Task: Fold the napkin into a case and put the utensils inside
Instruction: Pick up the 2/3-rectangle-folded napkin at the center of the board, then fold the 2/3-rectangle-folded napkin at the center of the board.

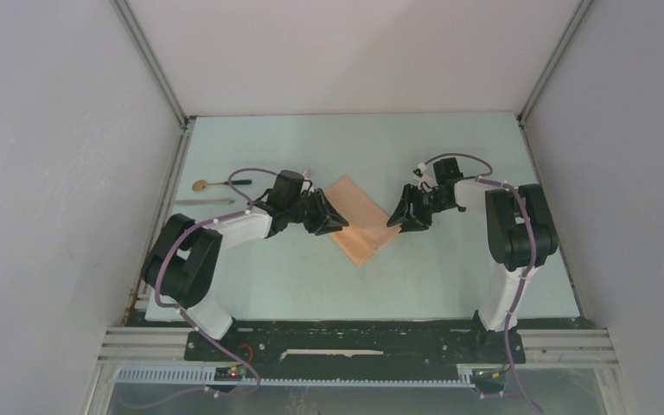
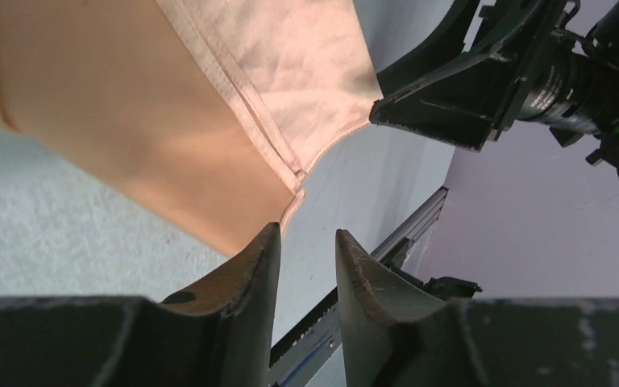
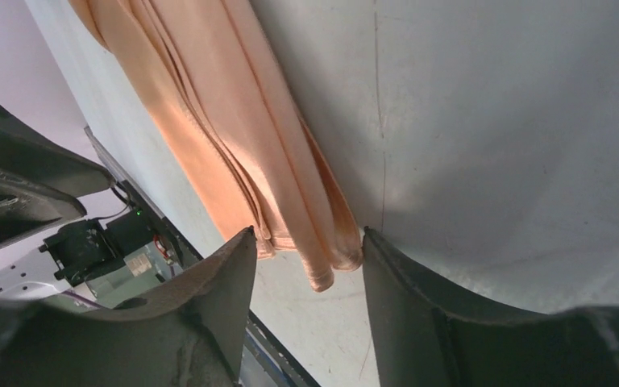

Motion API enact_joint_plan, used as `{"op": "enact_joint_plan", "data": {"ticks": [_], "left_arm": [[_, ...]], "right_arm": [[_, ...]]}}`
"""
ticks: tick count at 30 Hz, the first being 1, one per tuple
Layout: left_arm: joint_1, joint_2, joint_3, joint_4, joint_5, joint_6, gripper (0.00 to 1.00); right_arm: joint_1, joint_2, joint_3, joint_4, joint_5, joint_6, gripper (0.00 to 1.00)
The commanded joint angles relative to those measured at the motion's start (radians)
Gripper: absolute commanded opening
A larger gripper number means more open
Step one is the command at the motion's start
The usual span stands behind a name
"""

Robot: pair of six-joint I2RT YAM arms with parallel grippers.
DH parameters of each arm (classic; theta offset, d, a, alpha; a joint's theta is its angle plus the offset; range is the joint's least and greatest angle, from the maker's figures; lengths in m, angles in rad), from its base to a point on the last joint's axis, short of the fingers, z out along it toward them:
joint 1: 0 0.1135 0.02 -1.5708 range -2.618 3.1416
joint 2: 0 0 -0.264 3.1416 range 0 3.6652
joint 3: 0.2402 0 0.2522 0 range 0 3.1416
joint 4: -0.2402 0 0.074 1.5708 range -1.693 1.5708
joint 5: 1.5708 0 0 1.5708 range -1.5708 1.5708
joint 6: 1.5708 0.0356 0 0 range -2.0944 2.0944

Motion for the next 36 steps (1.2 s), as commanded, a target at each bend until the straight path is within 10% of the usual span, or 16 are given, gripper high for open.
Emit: {"op": "enact_joint_plan", "data": {"ticks": [1,19,36], "left_arm": [[0.003,0.073,0.045,0.045,-0.036,-0.023,0.35],[0.018,0.243,0.066,0.082,-0.072,-0.015,0.24],[0.022,0.236,0.021,0.115,-0.097,-0.012,0.17]], "right_arm": [[0.009,0.027,0.007,0.040,-0.012,0.013,0.57],[0.155,-0.187,0.017,0.064,0.131,-0.050,0.00],[0.471,-0.153,0.050,0.026,0.152,-0.033,0.00]]}}
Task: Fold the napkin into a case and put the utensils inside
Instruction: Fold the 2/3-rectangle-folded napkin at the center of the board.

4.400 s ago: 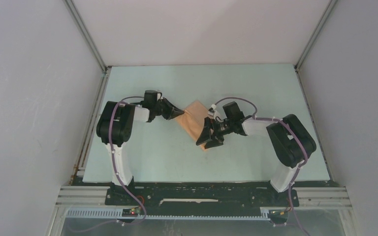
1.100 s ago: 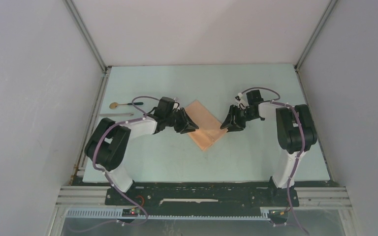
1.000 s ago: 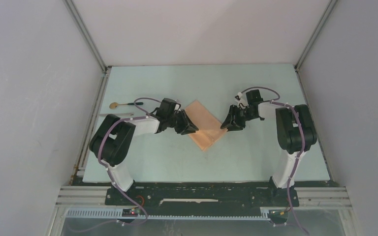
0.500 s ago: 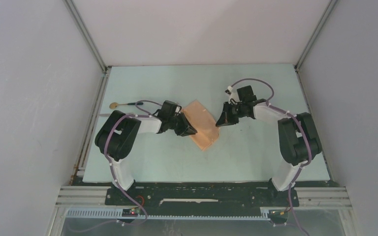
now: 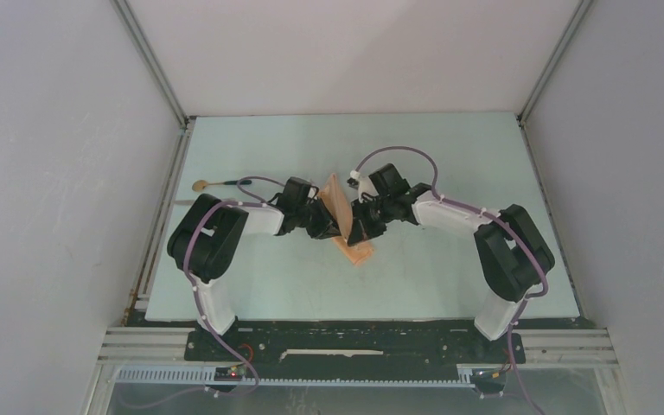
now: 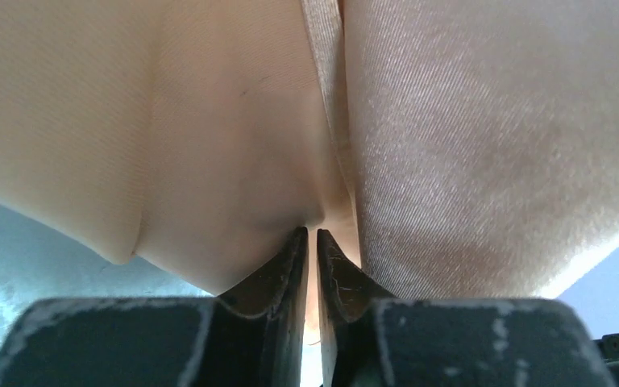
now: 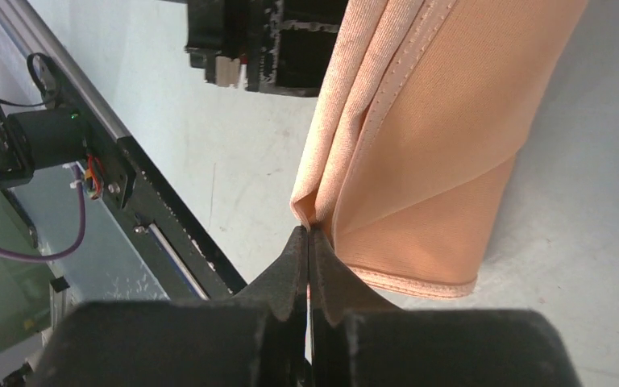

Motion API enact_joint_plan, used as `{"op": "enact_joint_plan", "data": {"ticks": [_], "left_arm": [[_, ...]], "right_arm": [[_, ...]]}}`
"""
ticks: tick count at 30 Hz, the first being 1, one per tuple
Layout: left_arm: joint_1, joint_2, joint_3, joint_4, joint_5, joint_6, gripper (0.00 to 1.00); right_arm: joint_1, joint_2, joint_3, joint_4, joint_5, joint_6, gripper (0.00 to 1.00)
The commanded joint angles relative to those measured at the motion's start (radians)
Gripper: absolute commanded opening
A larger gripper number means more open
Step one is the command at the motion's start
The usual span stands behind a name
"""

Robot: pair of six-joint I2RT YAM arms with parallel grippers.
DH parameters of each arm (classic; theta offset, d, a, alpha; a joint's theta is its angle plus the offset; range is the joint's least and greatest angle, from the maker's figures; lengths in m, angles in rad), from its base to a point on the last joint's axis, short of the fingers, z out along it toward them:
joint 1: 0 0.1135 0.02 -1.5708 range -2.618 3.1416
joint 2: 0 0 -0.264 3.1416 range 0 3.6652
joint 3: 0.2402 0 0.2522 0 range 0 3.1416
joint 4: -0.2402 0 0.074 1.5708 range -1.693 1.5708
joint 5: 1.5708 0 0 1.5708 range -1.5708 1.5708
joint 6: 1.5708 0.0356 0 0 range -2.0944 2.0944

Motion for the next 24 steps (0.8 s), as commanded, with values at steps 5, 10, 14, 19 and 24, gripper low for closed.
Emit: {"op": "enact_joint_plan", "data": {"ticks": [5,10,14,19,24], "left_arm": [[0.015,-0.103,-0.079,0.018,-0.078,0.014,0.16],[0.051,-0.244,-0.179,0.015,-0.055,-0.008,0.20],[0.072,-0.353,-0.198,-0.018,-0.014,0.017,0.46],[0.057,-0.396,-0.074,-0.156,-0.093,0.122,0.76],[0.025,-0.262,0.117,-0.293,-0.183,0.169,0.84]], "right_arm": [[0.026,0.037,-0.034,0.098,-0.048,0.066,0.00],[0.027,0.046,-0.068,0.138,-0.054,0.082,0.00],[0.039,0.054,-0.083,0.143,-0.043,0.079,0.00],[0.043,0.050,-0.092,0.167,-0.045,0.095,0.00],[0.045,0.046,-0.092,0.175,-0.045,0.101,0.00]]}}
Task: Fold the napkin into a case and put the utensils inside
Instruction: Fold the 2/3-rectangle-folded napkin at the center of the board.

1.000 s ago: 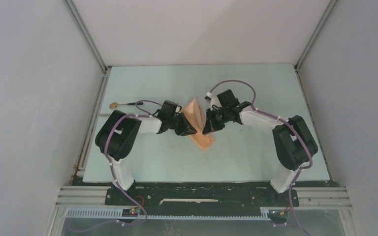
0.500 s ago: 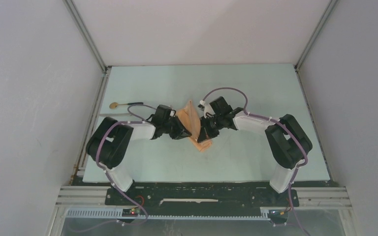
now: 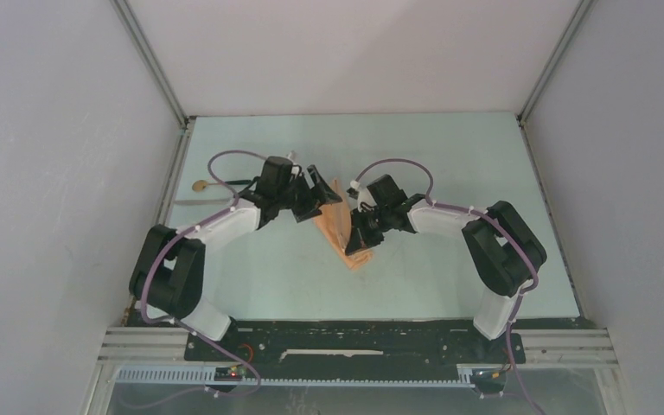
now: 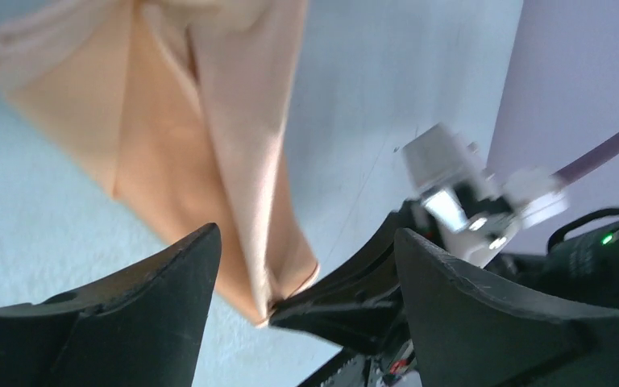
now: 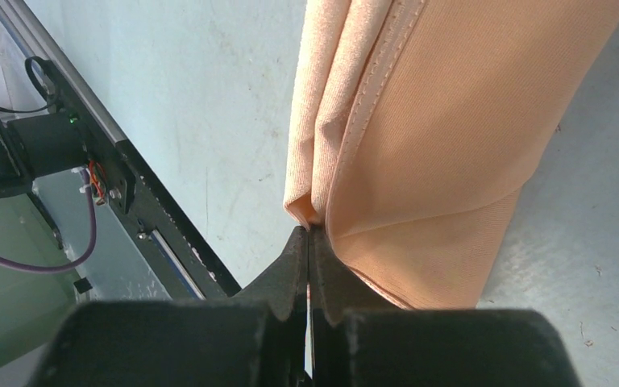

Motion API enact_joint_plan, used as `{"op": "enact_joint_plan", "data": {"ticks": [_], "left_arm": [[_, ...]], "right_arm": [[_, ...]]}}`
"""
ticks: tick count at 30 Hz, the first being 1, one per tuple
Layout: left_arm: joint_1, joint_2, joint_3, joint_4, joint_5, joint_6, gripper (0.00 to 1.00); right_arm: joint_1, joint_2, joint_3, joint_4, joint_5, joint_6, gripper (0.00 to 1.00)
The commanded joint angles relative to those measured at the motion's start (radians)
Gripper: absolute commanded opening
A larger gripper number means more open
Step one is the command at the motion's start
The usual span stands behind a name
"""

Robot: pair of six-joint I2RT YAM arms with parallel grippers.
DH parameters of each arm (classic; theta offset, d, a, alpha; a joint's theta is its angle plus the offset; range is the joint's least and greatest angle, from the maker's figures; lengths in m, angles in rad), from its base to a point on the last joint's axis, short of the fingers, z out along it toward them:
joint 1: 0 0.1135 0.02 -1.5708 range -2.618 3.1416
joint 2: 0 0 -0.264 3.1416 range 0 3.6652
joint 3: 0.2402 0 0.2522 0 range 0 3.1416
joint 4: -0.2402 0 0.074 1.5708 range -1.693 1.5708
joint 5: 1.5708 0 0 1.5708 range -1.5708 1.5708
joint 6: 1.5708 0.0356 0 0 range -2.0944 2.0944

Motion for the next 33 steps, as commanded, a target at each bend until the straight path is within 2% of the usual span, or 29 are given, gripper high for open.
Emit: {"op": "enact_joint_plan", "data": {"ticks": [1,7,12,16,19,23,28,33], "left_arm": [[-0.035,0.118,0.169,-0.142,-0.118,0.080,0.84],[-0.075,0.288,0.369,-0.317,-0.181,0.120,0.70],[-0.080,0.286,0.364,-0.321,-0.247,0.138,0.66],[-0.081,0.329,0.376,-0.282,-0.190,0.119,0.67],[-0.080,0.354,0.376,-0.250,-0.165,0.108,0.61],[-0.067,0.319,0.317,-0.184,-0.147,0.089,0.37],[-0.037,0.253,0.188,-0.055,-0.112,0.047,0.27],[-0.013,0.178,0.041,0.110,-0.081,0.009,0.25]], "right_arm": [[0.012,-0.007,-0.005,0.037,-0.009,0.015,0.00],[0.011,-0.011,-0.009,0.032,0.003,0.012,0.00],[0.012,-0.015,-0.015,0.040,-0.002,0.013,0.00],[0.012,-0.015,-0.026,0.056,-0.006,0.021,0.00],[0.016,-0.023,-0.031,0.051,0.004,0.020,0.00],[0.037,-0.032,-0.035,0.029,0.039,0.008,0.00],[0.054,-0.030,-0.043,0.028,0.041,0.010,0.00],[0.055,-0.040,-0.056,0.026,0.058,0.025,0.00]]}}
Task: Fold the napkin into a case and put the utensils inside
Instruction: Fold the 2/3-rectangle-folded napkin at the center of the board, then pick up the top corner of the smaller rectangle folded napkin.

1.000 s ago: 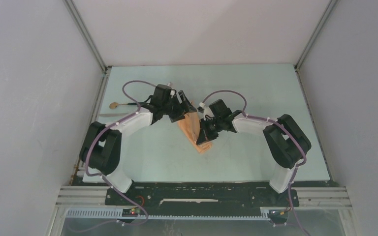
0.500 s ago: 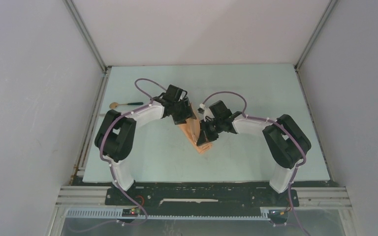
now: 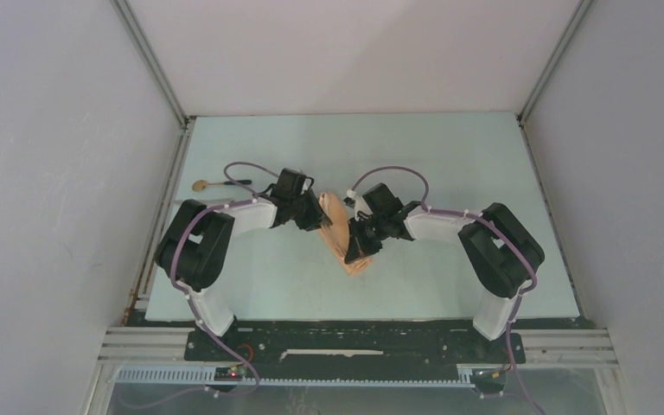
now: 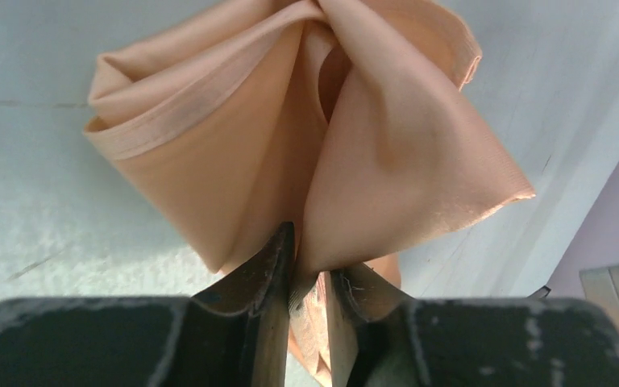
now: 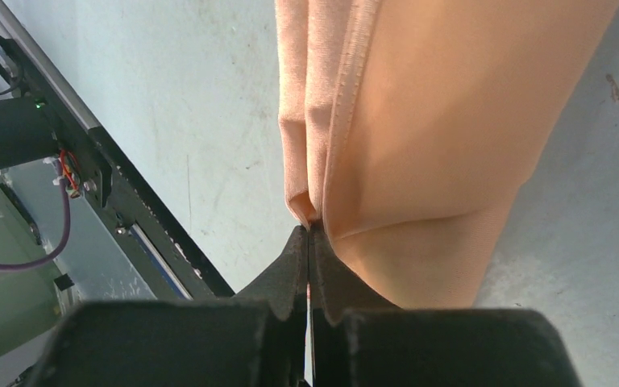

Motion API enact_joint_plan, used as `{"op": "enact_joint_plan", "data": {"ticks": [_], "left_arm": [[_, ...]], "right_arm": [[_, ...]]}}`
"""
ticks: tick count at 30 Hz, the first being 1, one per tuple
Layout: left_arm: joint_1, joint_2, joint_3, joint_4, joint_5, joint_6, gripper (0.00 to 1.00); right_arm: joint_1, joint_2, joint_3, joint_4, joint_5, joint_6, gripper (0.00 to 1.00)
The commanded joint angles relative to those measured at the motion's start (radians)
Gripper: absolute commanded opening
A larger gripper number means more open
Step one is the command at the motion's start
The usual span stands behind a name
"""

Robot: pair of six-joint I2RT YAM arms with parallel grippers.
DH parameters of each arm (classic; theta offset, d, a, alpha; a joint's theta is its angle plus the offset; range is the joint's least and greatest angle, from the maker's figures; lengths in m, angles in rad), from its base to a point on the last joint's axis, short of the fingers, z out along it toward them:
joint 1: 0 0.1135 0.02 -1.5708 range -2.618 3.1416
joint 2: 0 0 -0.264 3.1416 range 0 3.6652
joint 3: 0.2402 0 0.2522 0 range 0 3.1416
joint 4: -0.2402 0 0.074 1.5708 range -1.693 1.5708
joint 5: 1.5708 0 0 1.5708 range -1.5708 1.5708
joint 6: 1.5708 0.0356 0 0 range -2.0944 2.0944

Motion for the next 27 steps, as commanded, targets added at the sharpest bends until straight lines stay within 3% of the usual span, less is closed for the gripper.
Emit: {"op": "enact_joint_plan", "data": {"ticks": [1,3,8,12,16,20,24,27], "left_arm": [[0.025,-0.101,-0.101,0.204,0.040,-0.042,0.24],[0.034,-0.094,-0.123,0.232,0.053,-0.047,0.22],[0.048,-0.079,-0.181,0.324,0.095,-0.088,0.18],[0.053,-0.075,-0.197,0.350,0.106,-0.098,0.18],[0.059,-0.066,-0.207,0.371,0.118,-0.107,0.18],[0.064,-0.062,-0.214,0.381,0.127,-0.113,0.18],[0.065,-0.066,-0.229,0.388,0.130,-0.112,0.18],[0.069,-0.060,-0.238,0.400,0.137,-0.118,0.17]], "right_arm": [[0.007,-0.039,-0.015,-0.005,0.022,0.020,0.01],[0.005,-0.041,-0.012,-0.001,0.004,0.024,0.13],[-0.007,-0.110,0.032,-0.005,0.001,0.056,0.59],[-0.027,-0.111,0.138,0.013,0.172,0.091,0.72],[-0.065,0.043,0.268,0.135,0.237,0.137,0.70],[-0.073,0.195,0.428,0.137,0.250,0.105,0.54],[-0.081,0.254,0.479,0.139,0.244,0.090,0.39],[-0.086,0.262,0.469,0.160,0.226,0.086,0.36]]}}
